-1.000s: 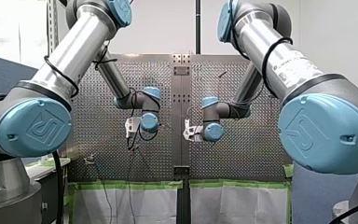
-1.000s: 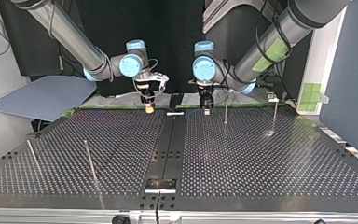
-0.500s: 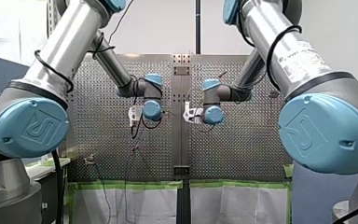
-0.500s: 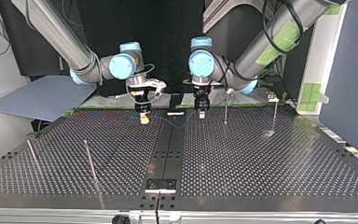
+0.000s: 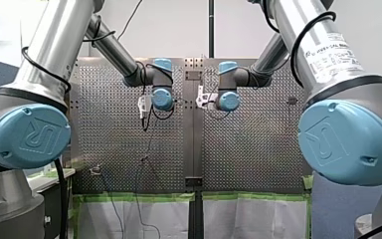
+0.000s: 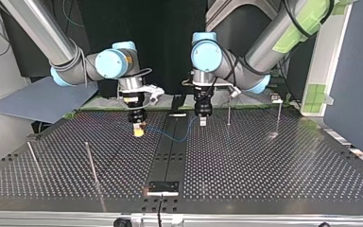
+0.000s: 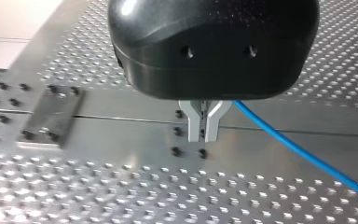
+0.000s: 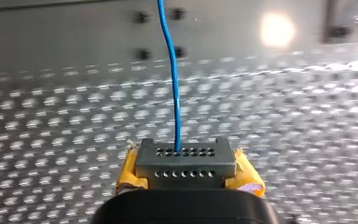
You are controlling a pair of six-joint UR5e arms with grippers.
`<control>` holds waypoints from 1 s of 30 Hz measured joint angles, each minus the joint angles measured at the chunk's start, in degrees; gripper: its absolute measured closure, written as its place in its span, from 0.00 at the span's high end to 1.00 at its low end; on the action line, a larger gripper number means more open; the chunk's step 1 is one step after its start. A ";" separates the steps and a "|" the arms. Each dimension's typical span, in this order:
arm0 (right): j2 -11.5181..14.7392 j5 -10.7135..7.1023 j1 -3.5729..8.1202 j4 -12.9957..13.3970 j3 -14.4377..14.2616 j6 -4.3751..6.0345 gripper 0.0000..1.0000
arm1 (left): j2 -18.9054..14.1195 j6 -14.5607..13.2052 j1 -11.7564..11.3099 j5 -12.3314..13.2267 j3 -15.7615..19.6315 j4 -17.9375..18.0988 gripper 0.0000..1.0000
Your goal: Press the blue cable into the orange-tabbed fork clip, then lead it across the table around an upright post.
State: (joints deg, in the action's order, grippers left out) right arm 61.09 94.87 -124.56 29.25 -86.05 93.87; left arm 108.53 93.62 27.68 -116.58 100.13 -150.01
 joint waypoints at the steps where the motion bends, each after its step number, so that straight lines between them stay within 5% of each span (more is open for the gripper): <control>1: 0.53 0.00 -0.03 -0.07 0.01 0.00 0.00 | -0.49 -0.01 0.00 0.01 -0.01 -0.01 0.02; 12: 6.12 -0.02 0.02 -1.38 0.08 -0.06 0.00 | -4.89 0.04 0.30 0.07 -2.18 -1.67 0.02; 30: 14.26 1.06 0.22 -4.07 0.91 0.07 0.00 | -5.32 -1.71 2.67 0.09 -11.77 -8.65 0.02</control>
State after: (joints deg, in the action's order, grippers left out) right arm 75.35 95.92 -124.34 25.19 -85.15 93.94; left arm 103.22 91.91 30.35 -116.49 88.35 -158.66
